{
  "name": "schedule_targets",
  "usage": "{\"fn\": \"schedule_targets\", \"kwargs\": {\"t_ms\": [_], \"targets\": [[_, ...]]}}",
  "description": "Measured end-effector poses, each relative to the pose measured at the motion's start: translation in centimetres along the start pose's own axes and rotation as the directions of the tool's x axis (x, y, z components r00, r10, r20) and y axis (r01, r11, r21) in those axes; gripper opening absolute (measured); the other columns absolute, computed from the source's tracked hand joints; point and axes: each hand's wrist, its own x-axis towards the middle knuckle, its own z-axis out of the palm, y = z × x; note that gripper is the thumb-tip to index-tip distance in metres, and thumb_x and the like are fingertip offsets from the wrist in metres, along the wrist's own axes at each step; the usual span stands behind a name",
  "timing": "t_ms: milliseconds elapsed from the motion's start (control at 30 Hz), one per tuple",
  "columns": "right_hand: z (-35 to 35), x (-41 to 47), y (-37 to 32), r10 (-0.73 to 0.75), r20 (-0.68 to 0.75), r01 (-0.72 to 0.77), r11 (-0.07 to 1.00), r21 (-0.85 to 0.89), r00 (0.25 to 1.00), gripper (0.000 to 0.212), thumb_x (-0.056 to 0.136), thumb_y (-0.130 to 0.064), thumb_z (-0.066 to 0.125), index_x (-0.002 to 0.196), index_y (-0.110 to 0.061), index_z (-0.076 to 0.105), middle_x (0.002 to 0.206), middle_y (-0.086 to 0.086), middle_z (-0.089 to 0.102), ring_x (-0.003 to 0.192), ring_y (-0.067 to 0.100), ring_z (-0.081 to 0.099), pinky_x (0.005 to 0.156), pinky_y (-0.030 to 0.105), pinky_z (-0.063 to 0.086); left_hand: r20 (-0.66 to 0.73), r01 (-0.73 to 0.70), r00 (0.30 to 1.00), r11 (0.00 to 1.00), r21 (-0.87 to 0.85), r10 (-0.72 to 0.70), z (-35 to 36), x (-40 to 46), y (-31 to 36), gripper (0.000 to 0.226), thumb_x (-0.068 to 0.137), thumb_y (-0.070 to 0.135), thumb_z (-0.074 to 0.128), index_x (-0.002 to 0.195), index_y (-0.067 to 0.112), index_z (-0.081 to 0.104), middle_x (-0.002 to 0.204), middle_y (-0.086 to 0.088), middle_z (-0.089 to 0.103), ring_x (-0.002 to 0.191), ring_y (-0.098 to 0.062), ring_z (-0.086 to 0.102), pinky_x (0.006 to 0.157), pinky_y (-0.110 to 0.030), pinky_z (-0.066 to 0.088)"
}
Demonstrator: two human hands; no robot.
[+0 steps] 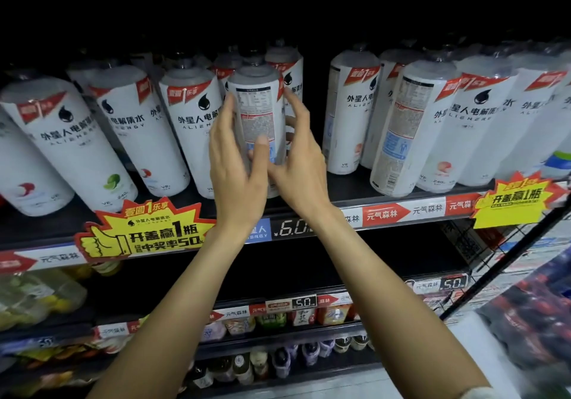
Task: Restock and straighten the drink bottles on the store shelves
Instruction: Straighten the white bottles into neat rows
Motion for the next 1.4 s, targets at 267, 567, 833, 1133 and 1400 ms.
{"fn": "schedule_targets", "kwargs": {"t_ms": [267, 567, 833, 1133, 1400], "targets": [[-2.7, -1.7, 0.6, -0.063, -0.215, 0.022, 0.982, -0.186, 0.975, 0.074, 0.080, -0.040, 0.064, 0.143, -0.036, 0.027, 0.112, 0.000, 0.052, 0.089, 0.012, 0.055, 0.062, 0.028, 0.048, 0.184, 0.153, 0.975, 0.979, -0.134, -0.128, 2.2, 0.5, 1.9, 0.089, 0.079, 0.055, 0.065, 0.149, 0.019, 0.025, 0.148, 0.002, 0.041, 0.132, -0.008, 0.044, 0.106, -0.039, 0.043], [-7.8, -3.4, 2.7, -0.109, -0.260, 0.021, 0.948, -0.318, 0.960, 0.074, 0.080, -0.026, 0.075, 0.144, -0.029, 0.038, 0.116, 0.002, 0.052, 0.091, 0.014, 0.055, 0.071, 0.021, 0.049, 0.337, 0.166, 0.939, 0.954, -0.249, -0.076, 6.2, 1.2, 3.0, 0.064, 0.085, 0.028, 0.071, 0.140, 0.015, 0.041, 0.131, 0.004, 0.058, 0.123, -0.008, 0.054, 0.103, -0.038, 0.046], [-11.7, -3.3, 5.4, -0.179, -0.532, -0.125, 0.865, -0.485, 0.827, 0.043, 0.088, -0.021, 0.065, 0.128, -0.009, 0.055, 0.124, 0.016, 0.051, 0.112, 0.024, 0.046, 0.088, 0.038, 0.047, 0.377, 0.241, 0.923, 0.886, -0.395, -0.083, 8.6, 0.0, 2.7, 0.063, 0.094, 0.022, 0.056, 0.148, 0.011, 0.025, 0.140, 0.007, 0.046, 0.130, -0.002, 0.045, 0.105, -0.022, 0.039], [-11.6, -3.2, 5.7, 0.012, -0.492, -0.268, 0.850, -0.453, 0.871, 0.068, 0.089, -0.033, 0.063, 0.144, -0.006, 0.034, 0.126, 0.011, 0.053, 0.112, 0.024, 0.055, 0.080, 0.020, 0.038, 0.311, 0.217, 0.945, 0.906, -0.363, -0.102, 11.4, -0.5, 3.8, 0.094, 0.075, 0.046, 0.070, 0.148, 0.026, 0.013, 0.159, -0.005, 0.013, 0.145, -0.016, 0.022, 0.116, -0.043, 0.029], [-16.2, 1.3, 3.5, -0.234, -0.309, -0.008, 0.785, -0.620, 0.922, 0.064, 0.094, -0.037, 0.055, 0.144, -0.004, 0.035, 0.131, 0.011, 0.052, 0.112, 0.020, 0.049, 0.085, 0.017, 0.034, 0.335, 0.243, 0.936, 0.892, -0.380, -0.112, 11.7, -0.6, 3.1, 0.088, 0.077, 0.035, 0.074, 0.144, 0.026, 0.018, 0.134, 0.025, 0.035, 0.124, 0.012, 0.040, 0.106, -0.020, 0.039]]}}
